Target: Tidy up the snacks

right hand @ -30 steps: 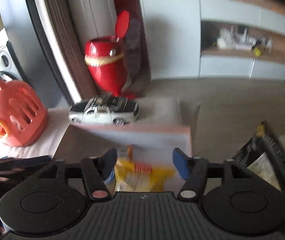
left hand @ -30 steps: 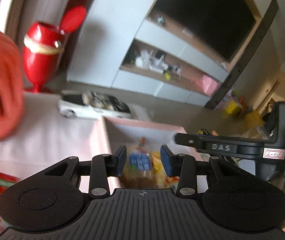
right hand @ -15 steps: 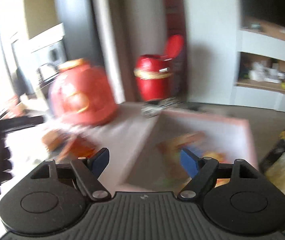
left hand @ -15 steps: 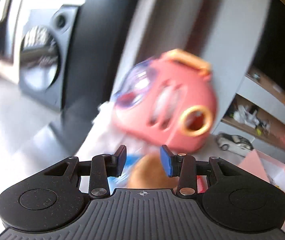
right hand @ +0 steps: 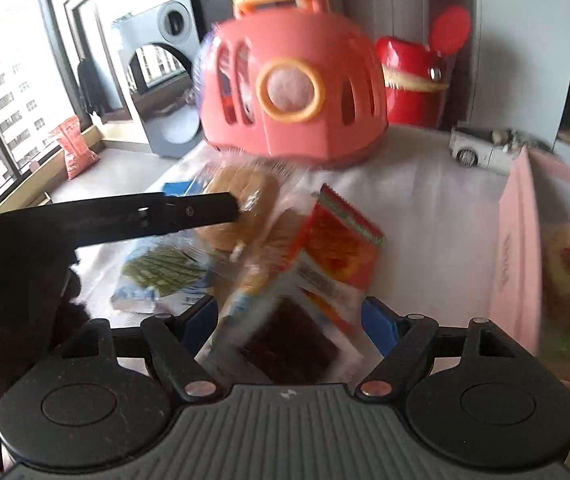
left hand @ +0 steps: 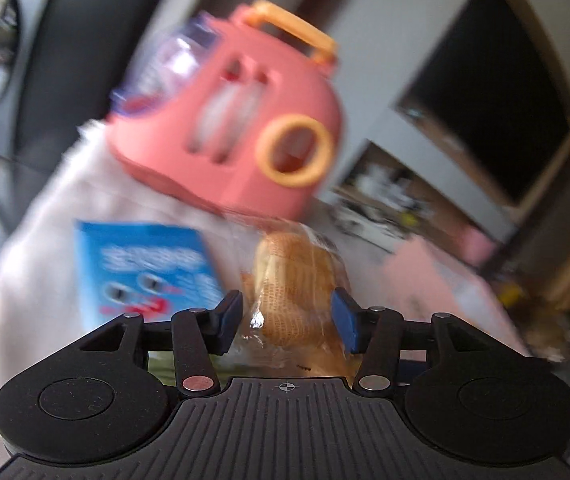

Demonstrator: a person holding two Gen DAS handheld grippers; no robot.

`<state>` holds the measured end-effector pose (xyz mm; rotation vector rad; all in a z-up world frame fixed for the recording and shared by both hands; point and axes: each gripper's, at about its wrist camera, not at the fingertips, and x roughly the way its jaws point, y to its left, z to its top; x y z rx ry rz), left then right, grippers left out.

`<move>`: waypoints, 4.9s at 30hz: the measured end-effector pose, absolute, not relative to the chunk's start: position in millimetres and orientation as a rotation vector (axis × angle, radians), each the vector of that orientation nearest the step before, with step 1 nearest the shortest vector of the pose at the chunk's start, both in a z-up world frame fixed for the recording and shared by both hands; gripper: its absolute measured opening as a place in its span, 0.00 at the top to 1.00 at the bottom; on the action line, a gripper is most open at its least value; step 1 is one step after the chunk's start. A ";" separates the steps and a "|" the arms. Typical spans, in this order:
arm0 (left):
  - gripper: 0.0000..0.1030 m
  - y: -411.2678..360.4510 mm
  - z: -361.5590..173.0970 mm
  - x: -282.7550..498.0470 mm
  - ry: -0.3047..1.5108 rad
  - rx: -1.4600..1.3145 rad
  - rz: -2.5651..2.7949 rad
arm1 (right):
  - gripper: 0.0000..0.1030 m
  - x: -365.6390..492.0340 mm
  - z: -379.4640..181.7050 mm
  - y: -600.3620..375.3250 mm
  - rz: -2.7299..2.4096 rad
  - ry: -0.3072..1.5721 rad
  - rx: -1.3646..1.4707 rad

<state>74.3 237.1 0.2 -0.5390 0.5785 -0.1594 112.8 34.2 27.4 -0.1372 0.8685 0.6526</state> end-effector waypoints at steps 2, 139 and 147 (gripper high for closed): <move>0.47 229.7 2.1 69.0 0.580 -0.517 -0.182 | 0.24 118.0 19.8 29.0 0.651 0.912 -0.109; 0.38 108.0 29.5 -62.8 0.791 -0.182 -0.273 | 0.03 -28.6 2.7 -58.4 0.606 0.736 -0.278; 0.39 117.4 30.1 -54.3 0.770 -0.125 -0.106 | 0.04 -41.4 13.9 -71.9 0.601 0.695 -0.315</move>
